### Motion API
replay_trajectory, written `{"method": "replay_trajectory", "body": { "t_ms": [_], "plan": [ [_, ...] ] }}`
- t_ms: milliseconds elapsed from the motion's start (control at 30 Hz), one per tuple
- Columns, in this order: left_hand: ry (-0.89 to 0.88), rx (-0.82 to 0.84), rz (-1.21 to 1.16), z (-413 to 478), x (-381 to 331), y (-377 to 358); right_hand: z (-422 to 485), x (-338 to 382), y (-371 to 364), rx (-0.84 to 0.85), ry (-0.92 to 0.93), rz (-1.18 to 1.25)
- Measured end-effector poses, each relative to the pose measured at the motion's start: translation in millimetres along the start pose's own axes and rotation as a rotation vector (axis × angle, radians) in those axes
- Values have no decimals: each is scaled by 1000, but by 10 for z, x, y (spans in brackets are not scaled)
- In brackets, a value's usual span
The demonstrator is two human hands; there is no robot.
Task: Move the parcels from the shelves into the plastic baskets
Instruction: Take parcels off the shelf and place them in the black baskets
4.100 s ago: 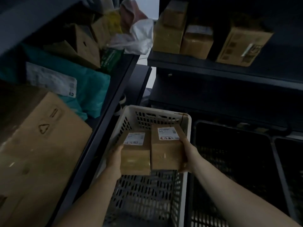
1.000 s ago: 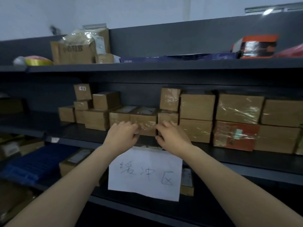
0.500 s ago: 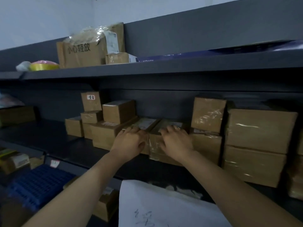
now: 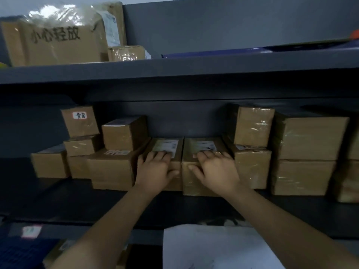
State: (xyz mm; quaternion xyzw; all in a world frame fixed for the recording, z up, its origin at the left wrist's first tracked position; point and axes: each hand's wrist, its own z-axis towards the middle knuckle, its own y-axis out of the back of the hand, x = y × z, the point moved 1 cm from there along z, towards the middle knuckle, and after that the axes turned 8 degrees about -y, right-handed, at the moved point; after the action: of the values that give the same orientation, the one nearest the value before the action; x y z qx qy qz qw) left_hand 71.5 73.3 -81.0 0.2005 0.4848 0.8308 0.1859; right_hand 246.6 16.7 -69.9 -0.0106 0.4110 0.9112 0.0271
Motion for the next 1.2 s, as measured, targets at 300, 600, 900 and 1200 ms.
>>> {"method": "replay_trajectory", "body": {
  "t_ms": [300, 600, 900, 1200],
  "plan": [
    [-83, -382, -160, -615, 27, 277, -455, 204, 412, -181, -57, 94],
    [382, -59, -431, -604, -22, 611, -511, 187, 647, 98, -523, 167],
    [546, -134, -904, -773, -72, 554, -666, -10, 623, 184, -1060, 1214],
    [673, -372, -1175, -1117, -207, 593, -883, -93, 574, 391, -1150, 1505]
  ]
}}
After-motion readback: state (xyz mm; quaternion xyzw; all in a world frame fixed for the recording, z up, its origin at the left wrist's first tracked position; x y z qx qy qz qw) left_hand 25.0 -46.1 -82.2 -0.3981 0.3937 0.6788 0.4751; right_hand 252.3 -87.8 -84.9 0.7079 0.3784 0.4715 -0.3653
